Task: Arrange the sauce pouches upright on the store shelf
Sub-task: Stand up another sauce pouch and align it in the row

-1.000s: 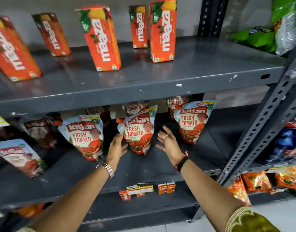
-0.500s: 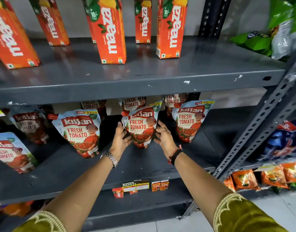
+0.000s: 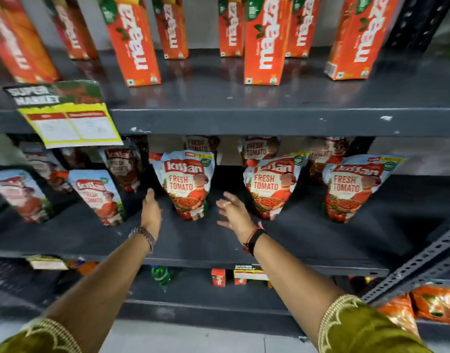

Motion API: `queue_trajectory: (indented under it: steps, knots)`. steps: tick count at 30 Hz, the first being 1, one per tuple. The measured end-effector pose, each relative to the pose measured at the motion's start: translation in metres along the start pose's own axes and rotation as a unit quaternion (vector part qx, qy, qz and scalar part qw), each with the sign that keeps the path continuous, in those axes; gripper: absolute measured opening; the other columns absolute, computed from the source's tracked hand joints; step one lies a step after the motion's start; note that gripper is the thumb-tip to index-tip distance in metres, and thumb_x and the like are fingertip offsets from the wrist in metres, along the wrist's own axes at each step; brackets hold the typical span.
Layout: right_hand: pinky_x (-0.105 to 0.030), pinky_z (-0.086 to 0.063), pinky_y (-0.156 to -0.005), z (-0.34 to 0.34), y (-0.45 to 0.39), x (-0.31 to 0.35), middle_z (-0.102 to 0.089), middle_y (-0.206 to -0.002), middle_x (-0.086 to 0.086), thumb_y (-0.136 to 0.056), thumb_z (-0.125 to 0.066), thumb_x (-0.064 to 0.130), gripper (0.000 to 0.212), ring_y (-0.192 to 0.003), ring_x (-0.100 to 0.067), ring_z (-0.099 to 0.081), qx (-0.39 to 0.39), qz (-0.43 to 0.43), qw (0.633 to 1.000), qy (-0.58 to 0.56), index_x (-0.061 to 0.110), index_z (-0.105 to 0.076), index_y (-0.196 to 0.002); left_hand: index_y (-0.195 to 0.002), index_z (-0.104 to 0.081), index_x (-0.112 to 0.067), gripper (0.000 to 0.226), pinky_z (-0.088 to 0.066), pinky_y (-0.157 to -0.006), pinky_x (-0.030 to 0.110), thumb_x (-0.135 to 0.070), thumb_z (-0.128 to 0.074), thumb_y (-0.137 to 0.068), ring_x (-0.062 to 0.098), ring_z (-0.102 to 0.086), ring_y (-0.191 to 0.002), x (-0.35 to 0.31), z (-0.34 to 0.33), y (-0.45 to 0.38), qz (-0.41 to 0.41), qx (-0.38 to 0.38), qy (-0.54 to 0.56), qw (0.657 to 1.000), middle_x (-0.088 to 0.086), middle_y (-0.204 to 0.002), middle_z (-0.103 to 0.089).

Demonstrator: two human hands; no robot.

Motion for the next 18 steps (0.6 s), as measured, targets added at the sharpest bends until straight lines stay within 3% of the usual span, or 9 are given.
queue_trajectory:
  steps: [3,5,10,14,18]
  knots:
    - [-0.044,-0.048,-0.092,-0.038,0.0,0.018,-0.05,-0.128,-0.003,-0.092,-0.041,0.014,0.055,-0.121,-0.024,-0.048,0.025,0.014,0.998,-0.056,0.028,-0.026,-0.143,-0.145,-0.018,-0.019,0.07,-0.027,-0.111,0.049,-0.061,-0.016,-0.088,0.035,-0.029,-0.137,-0.026,-0.019,0.014,0.002,0.07,0.009,0.997,0.011,-0.154,-0.023]
    - [-0.033,-0.05,-0.078,-0.051,0.0,0.03,-0.056,-0.128,-0.007,-0.091,-0.038,0.008,0.052,-0.12,-0.027,-0.052,0.024,0.052,0.996,-0.071,0.028,-0.034,-0.138,-0.141,-0.03,-0.019,0.069,-0.031,-0.105,0.045,-0.061,-0.013,-0.088,0.034,-0.034,-0.134,-0.036,-0.035,0.025,-0.002,0.123,0.014,0.992,0.013,-0.148,-0.033]
    - [-0.022,-0.046,-0.072,-0.048,0.002,0.04,-0.057,-0.131,-0.011,-0.09,-0.034,0.001,0.049,-0.11,-0.024,-0.056,-0.019,0.099,0.992,-0.073,0.022,-0.044,-0.133,-0.13,-0.044,-0.018,0.061,-0.039,-0.101,0.039,-0.057,-0.02,-0.09,0.025,-0.05,-0.111,-0.041,-0.053,0.031,-0.019,0.16,0.027,0.987,0.008,-0.117,-0.051]
    - [-0.02,-0.045,-0.067,-0.041,-0.006,0.043,-0.057,-0.121,-0.01,-0.087,-0.031,-0.003,0.055,-0.094,-0.013,-0.056,-0.023,0.107,0.991,-0.071,0.02,-0.041,-0.136,-0.132,-0.041,-0.014,0.059,-0.039,-0.1,0.036,-0.052,-0.024,-0.092,0.021,-0.049,-0.109,-0.042,-0.056,0.027,-0.02,0.164,0.05,0.985,0.006,-0.12,-0.05]
    - [-0.025,-0.045,-0.078,-0.039,-0.008,0.037,-0.052,-0.123,-0.001,-0.087,-0.031,-0.006,0.057,-0.113,-0.018,-0.049,-0.026,0.111,0.991,-0.074,0.017,-0.037,-0.138,-0.137,-0.035,-0.017,0.058,-0.034,-0.108,0.039,-0.051,-0.021,-0.092,0.03,-0.043,-0.128,-0.039,-0.05,0.024,-0.022,0.162,0.053,0.985,0.01,-0.142,-0.042]
Point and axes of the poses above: each hand's wrist, its own y-axis away from the middle knuckle, its own z-axis out of the back of the hand, x = y × z, the point moved 10 cm from there along -y, towards the middle knuckle
